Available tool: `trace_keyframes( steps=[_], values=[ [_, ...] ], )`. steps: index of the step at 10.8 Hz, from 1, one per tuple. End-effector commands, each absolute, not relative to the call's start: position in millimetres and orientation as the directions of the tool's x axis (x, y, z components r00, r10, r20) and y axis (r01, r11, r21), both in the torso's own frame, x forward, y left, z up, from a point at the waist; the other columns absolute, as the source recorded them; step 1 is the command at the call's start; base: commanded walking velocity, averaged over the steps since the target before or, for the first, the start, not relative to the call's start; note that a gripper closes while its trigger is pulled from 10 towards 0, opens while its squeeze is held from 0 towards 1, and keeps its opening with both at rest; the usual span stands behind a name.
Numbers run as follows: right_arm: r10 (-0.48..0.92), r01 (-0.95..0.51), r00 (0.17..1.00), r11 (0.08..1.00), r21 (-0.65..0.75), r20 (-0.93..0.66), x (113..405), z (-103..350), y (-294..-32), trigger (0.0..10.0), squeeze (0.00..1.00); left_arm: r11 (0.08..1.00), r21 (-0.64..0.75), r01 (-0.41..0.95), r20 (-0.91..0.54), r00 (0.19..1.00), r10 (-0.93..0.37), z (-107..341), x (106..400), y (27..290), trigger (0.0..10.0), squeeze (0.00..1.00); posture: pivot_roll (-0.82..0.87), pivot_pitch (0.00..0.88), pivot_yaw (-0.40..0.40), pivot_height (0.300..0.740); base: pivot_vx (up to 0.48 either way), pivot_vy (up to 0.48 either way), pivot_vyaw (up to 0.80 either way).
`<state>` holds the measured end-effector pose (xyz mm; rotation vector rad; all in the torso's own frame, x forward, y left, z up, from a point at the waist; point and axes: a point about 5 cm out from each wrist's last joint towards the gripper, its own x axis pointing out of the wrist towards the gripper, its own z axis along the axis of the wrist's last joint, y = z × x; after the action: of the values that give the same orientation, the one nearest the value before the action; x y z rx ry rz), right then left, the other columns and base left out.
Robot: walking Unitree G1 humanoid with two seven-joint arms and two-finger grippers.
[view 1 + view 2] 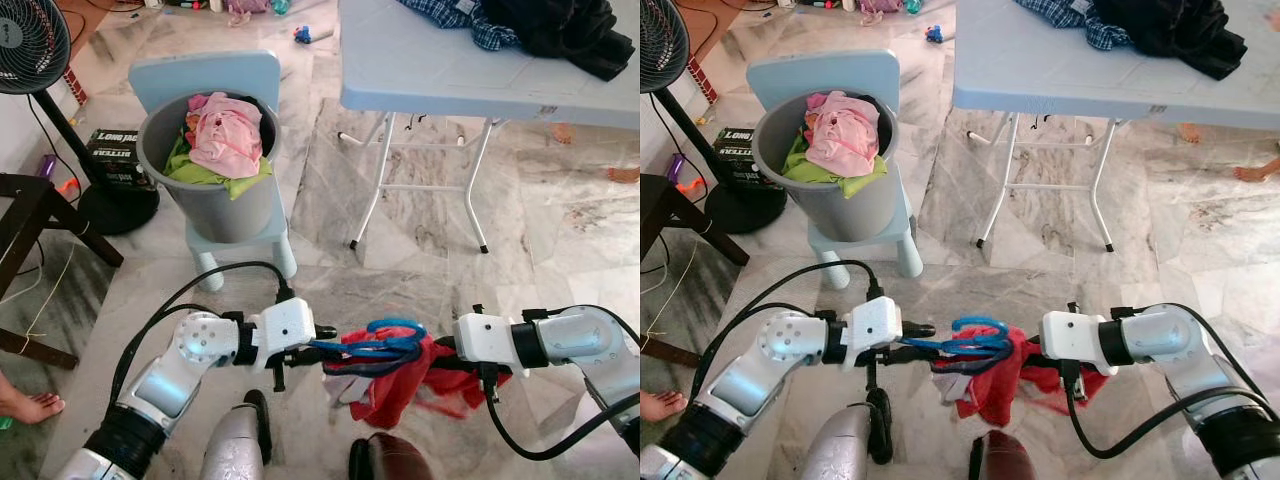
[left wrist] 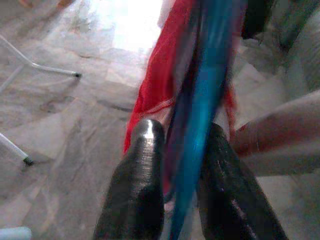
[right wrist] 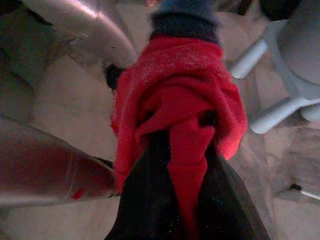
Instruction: Hang hanger
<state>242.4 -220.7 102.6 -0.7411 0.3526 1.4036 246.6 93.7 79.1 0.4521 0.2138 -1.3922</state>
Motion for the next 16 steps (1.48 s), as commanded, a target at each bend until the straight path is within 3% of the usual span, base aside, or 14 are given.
trace_keyframes(
  steps=[1, 7, 9, 10, 11, 15, 16],
  values=[
    [0.756, -0.960, 0.173, -0.014, -0.280, -0.631, 244.9, 108.3, -223.4, 10.0, 0.00, 0.085, 0.185, 0.979, -0.408, 0.155, -0.900, 75.9, 242.8, 90.5, 0.0, 0.00, -0.04, 0.202, -0.030, 0.740, 0.000, 0.000, 0.00],
    [0.752, -0.951, 0.190, -0.020, -0.310, -0.631, 250.2, 108.8, -222.1, 10.0, 0.00, 0.065, 0.192, 0.979, -0.428, 0.143, -0.892, 72.7, 242.1, 93.6, 0.0, 0.00, -0.04, 0.201, -0.032, 0.740, 0.000, 0.000, 0.00],
    [0.750, -0.950, 0.193, -0.019, -0.313, -0.632, 250.7, 108.2, -221.9, 10.0, 0.00, 0.076, 0.226, 0.971, -0.451, 0.173, -0.875, 69.9, 244.7, 93.8, 0.0, 0.00, -0.04, 0.198, -0.032, 0.740, 0.000, 0.000, 0.00],
    [0.750, -0.949, 0.194, -0.019, -0.314, -0.632, 251.1, 108.2, -221.6, 10.0, 0.00, 0.106, 0.232, 0.967, -0.462, 0.206, -0.863, 68.5, 247.8, 94.3, 10.0, 0.78, -0.04, 0.198, -0.031, 0.740, 0.000, 0.000, 0.00],
    [0.750, -0.948, 0.195, -0.020, -0.316, -0.632, 251.6, 108.2, -221.4, 10.0, 0.00, 0.107, 0.201, 0.974, -0.464, 0.191, -0.865, 68.9, 247.7, 94.5, 10.0, 1.00, -0.03, 0.198, -0.030, 0.740, 0.000, 0.000, 0.00],
    [0.751, -0.947, 0.196, -0.022, -0.320, -0.631, 251.6, 106.9, -220.3, 10.0, 0.00, 0.052, 0.170, 0.984, -0.533, 0.137, -0.835, 65.4, 243.6, 99.2, 9.8, 1.00, -0.03, 0.197, -0.025, 0.740, 0.000, 0.000, 0.00],
    [0.751, -0.948, 0.193, -0.023, -0.317, -0.632, 250.6, 106.5, -220.5, 10.0, 0.00, 0.033, 0.131, 0.991, -0.542, 0.100, -0.834, 64.0, 239.3, 100.6, 0.0, 0.00, -0.04, 0.198, -0.026, 0.740, 0.000, 0.000, 0.00]
  ],
)
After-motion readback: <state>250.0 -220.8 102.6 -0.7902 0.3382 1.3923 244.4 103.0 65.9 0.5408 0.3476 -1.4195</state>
